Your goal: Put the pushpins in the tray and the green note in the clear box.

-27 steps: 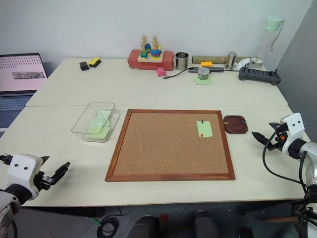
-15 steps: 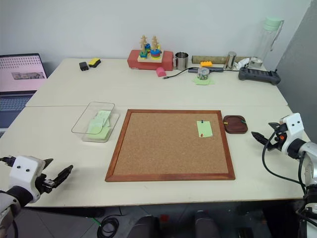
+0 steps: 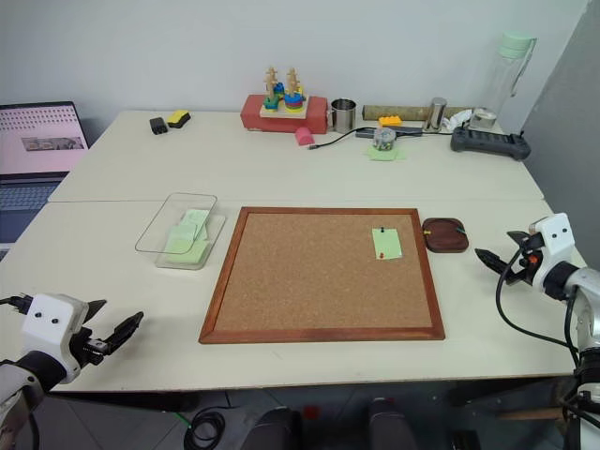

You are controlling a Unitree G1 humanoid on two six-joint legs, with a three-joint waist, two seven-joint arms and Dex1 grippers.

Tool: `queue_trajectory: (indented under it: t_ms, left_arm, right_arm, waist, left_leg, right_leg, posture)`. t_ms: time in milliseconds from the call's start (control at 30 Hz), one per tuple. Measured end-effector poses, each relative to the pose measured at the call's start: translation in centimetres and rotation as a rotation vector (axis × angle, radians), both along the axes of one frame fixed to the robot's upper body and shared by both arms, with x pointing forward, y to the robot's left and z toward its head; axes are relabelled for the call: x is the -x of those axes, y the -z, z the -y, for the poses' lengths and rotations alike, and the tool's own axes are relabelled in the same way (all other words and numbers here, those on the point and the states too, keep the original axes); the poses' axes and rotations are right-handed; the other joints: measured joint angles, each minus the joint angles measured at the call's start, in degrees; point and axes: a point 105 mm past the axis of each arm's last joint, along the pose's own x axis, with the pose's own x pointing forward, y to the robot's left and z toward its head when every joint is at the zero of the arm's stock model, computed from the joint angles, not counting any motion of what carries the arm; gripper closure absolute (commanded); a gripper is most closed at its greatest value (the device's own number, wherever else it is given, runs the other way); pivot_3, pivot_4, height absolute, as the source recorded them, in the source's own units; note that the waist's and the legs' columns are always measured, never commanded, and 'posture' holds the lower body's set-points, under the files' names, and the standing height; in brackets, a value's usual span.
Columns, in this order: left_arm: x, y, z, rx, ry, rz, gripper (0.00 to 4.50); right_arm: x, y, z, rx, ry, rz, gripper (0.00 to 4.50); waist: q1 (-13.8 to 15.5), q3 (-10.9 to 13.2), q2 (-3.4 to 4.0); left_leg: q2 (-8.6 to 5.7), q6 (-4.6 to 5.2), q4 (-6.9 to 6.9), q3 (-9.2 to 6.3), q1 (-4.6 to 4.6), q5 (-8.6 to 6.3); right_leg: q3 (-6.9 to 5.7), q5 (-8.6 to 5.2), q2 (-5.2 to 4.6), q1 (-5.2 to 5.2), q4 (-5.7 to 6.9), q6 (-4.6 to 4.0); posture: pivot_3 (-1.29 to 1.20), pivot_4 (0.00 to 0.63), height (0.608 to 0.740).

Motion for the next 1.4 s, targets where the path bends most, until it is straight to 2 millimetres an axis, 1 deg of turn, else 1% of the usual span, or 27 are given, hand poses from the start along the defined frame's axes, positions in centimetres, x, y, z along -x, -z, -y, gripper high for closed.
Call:
queue_trajectory:
  t_ms: [100,300,567,633,667,733,800,833,933,1000,1067,1100,1133,1267,1333,1400]
  left_arm:
    - [-0.1,-0.1,0.3,0.018,0.006,0.004,1.10]
    - [-0.3,-0.4,0.3,0.014,0.000,0.017,1.10]
    - [-1.1,-1.1,0.8,0.020,0.025,0.049,1.10]
    - [-1.6,-1.9,1.3,0.032,0.061,0.074,1.51]
    - [-1.9,-2.4,1.6,0.035,0.081,0.088,1.64]
    - [-2.5,-3.2,2.4,0.036,0.129,0.103,2.16]
    - [-3.2,-4.1,3.6,0.031,0.194,0.117,2.55]
    - [-3.5,-4.4,4.2,0.035,0.225,0.120,2.82]
    - [-4.7,-5.2,6.2,0.049,0.309,0.129,3.31]
    - [-5.6,-6.0,8.3,0.059,0.391,0.148,3.74]
    - [-6.2,-6.3,10.5,0.058,0.478,0.146,4.07]
    - [-7.0,-6.3,12.1,0.053,0.536,0.147,4.24]
    - [-7.4,-6.3,13.3,0.063,0.571,0.152,4.48]
    - [-9.0,-5.3,17.3,0.127,0.674,0.134,4.49]
    - [-9.5,-4.9,19.1,0.163,0.715,0.130,4.49]
    - [-10.3,-4.6,20.7,0.197,0.745,0.130,4.49]
  right_arm:
    - [0.0,0.0,-0.1,0.001,-0.007,0.001,0.01]
    - [0.1,0.1,-0.4,0.005,-0.032,-0.003,0.01]
    - [0.8,0.1,-1.0,0.021,-0.098,-0.017,0.01]
    - [1.0,0.2,-1.2,0.032,-0.112,-0.020,0.01]
    - [1.1,0.2,-1.3,0.034,-0.115,-0.019,0.01]
    - [1.3,0.1,-1.5,0.043,-0.124,-0.017,0.01]
    - [1.6,0.0,-1.9,0.050,-0.139,-0.015,0.01]
    - [1.8,0.1,-2.0,0.049,-0.144,-0.020,0.01]
    - [2.4,0.3,-2.6,0.042,-0.164,-0.025,0.01]
    - [2.5,0.0,-3.4,0.040,-0.187,-0.015,0.01]
    - [2.7,-0.4,-4.0,0.042,-0.208,-0.008,0.01]
    - [2.7,-0.6,-4.6,0.036,-0.223,-0.004,0.01]
    - [2.6,-0.8,-5.3,0.027,-0.245,0.005,0.01]
    - [2.4,-1.0,-8.2,-0.016,-0.312,0.019,0.01]
    - [2.1,-1.1,-9.4,-0.041,-0.335,0.027,0.01]
    - [1.3,-1.5,-10.4,-0.064,-0.339,0.038,0.01]
  waist:
    - [0.0,0.0,0.00]
    - [0.0,0.0,0.00]
    - [0.0,0.0,0.00]
    - [0.0,0.0,-0.01]
    - [0.0,0.0,-0.01]
    - [0.0,0.0,-0.01]
    - [0.0,0.0,-0.01]
    - [0.0,0.0,-0.01]
    - [0.1,0.0,-0.01]
    - [0.1,0.0,-0.01]
    - [0.0,0.0,-0.01]
    - [0.1,0.0,-0.01]
    - [0.1,0.0,-0.02]
    - [-0.2,0.0,-0.02]
    - [-0.2,0.0,-0.02]
    - [-0.1,0.0,-0.02]
  left_leg:
    - [-0.01,0.00,0.00,0.03,0.01,0.00]
    - [-0.02,0.00,0.00,0.21,0.11,0.00]
    - [-0.04,0.00,0.02,0.45,0.18,0.00]
    - [-0.04,0.00,0.05,0.47,0.18,0.00]
    - [-0.04,0.00,0.06,0.49,0.18,0.00]
    - [-0.05,0.00,0.07,0.54,0.19,0.00]
    - [-0.04,0.00,0.06,0.61,0.22,0.00]
    - [-0.05,0.00,0.06,0.61,0.21,0.00]
    - [-0.06,0.00,0.07,0.61,0.19,0.00]
    - [-0.07,0.00,0.11,0.65,0.20,0.00]
    - [-0.08,0.00,0.12,0.70,0.20,0.00]
    - [-0.10,0.00,0.13,0.70,0.20,0.00]
    - [-0.10,0.00,0.15,0.69,0.20,0.00]
    - [-0.07,0.00,0.14,0.69,0.18,0.00]
    - [-0.07,0.00,0.14,0.69,0.15,0.00]
    - [-0.08,0.00,0.16,0.67,0.14,0.00]
  right_leg:
    - [0.05,0.02,0.01,0.00,0.00,0.03]
    - [0.38,0.07,0.08,0.00,0.01,0.12]
    - [0.65,0.17,0.09,-0.01,-0.01,0.28]
    - [0.66,0.18,0.09,-0.01,-0.01,0.31]
    - [0.69,0.19,0.09,-0.01,0.00,0.32]
    - [0.74,0.21,0.09,-0.01,0.00,0.35]
    - [0.80,0.22,0.09,-0.02,-0.02,0.36]
    - [0.81,0.22,0.09,-0.02,-0.02,0.37]
    - [0.81,0.25,0.09,-0.03,0.00,0.41]
    - [0.88,0.29,0.10,-0.03,0.00,0.48]
    - [0.93,0.32,0.10,-0.03,-0.02,0.53]
    - [0.93,0.40,0.10,-0.03,-0.01,0.68]
    - [0.93,0.49,0.12,-0.02,-0.01,0.81]
    - [0.95,0.56,0.19,-0.04,-0.02,0.92]
    - [0.97,0.56,0.21,-0.08,-0.02,0.92]
    - [0.96,0.58,0.21,-0.08,0.00,0.93]
  posture:
    - [0.00,0.150,0.740]
    - [0.00,0.150,0.740]
    - [0.00,0.150,0.740]
    - [0.00,0.150,0.740]
    - [0.00,0.150,0.740]
    - [0.00,0.150,0.740]
    - [0.00,0.150,0.740]
    - [0.00,0.150,0.740]
    - [0.00,0.150,0.740]
    - [0.00,0.150,0.740]
    - [0.00,0.150,0.740]
    - [0.00,0.150,0.740]
    - [0.00,0.150,0.740]
    - [0.00,0.150,0.740]
    - [0.00,0.150,0.740]
    - [0.00,0.150,0.740]
